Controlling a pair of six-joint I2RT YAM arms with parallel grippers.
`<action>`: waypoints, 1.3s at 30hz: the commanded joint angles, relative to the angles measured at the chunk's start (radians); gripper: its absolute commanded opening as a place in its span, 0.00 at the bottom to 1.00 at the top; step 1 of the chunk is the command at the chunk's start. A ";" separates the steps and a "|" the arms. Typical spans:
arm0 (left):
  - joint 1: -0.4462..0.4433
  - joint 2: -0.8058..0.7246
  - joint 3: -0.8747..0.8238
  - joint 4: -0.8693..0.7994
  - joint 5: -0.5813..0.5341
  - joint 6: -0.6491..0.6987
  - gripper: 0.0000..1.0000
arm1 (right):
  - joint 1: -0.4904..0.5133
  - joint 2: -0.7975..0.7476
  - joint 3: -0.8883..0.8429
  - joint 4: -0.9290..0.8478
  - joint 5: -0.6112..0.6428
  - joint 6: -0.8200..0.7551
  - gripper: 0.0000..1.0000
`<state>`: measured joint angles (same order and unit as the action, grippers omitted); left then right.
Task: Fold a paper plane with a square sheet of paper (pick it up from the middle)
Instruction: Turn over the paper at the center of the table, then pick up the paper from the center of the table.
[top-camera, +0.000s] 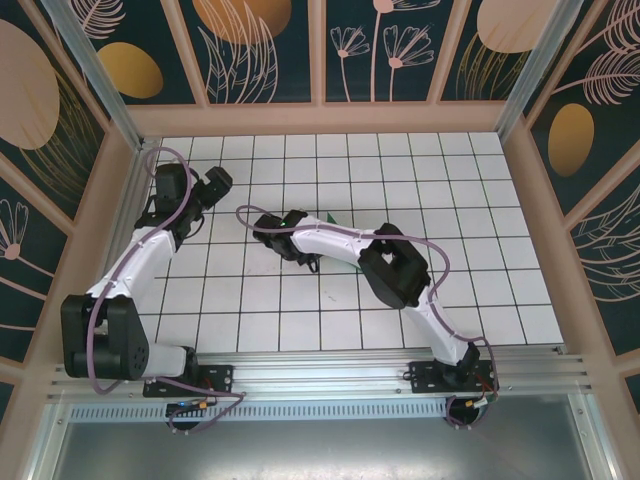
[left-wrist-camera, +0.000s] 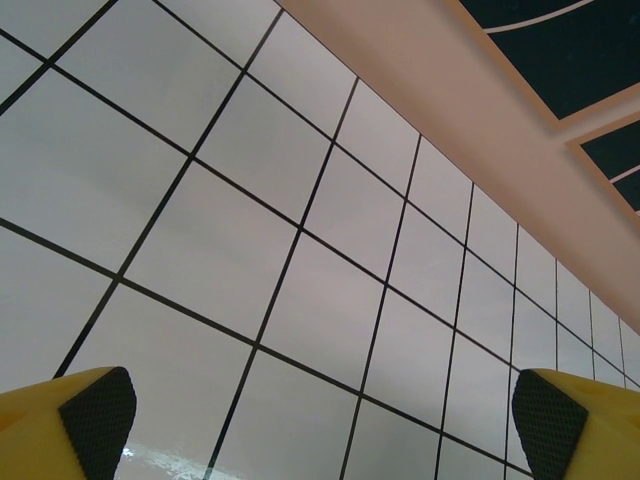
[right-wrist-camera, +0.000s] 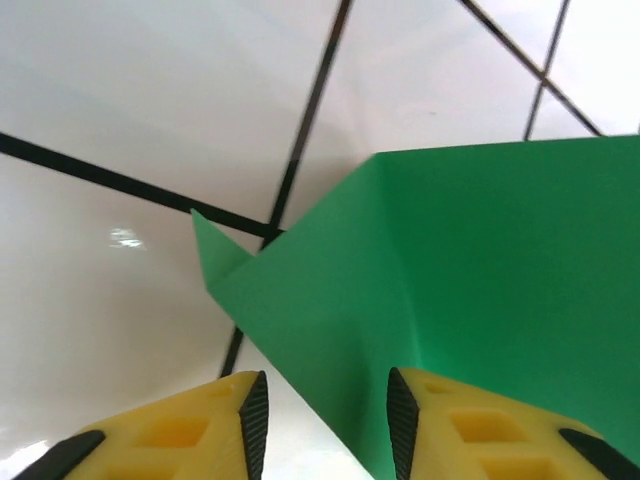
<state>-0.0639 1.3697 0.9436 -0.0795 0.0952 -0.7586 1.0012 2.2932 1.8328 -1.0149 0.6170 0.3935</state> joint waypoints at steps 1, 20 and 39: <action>0.006 -0.036 0.019 -0.029 -0.017 0.024 0.98 | 0.013 -0.083 0.025 0.063 -0.120 -0.030 0.44; 0.005 -0.113 -0.147 0.054 0.140 0.003 0.98 | -0.297 -0.603 -0.549 0.562 -0.757 -0.057 0.51; 0.004 -0.129 -0.325 0.133 0.324 -0.007 0.98 | -0.509 -0.291 -0.526 0.731 -1.254 -0.290 0.52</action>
<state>-0.0635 1.2705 0.6353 0.0216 0.3885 -0.7670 0.5049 1.9862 1.2705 -0.3161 -0.5179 0.1593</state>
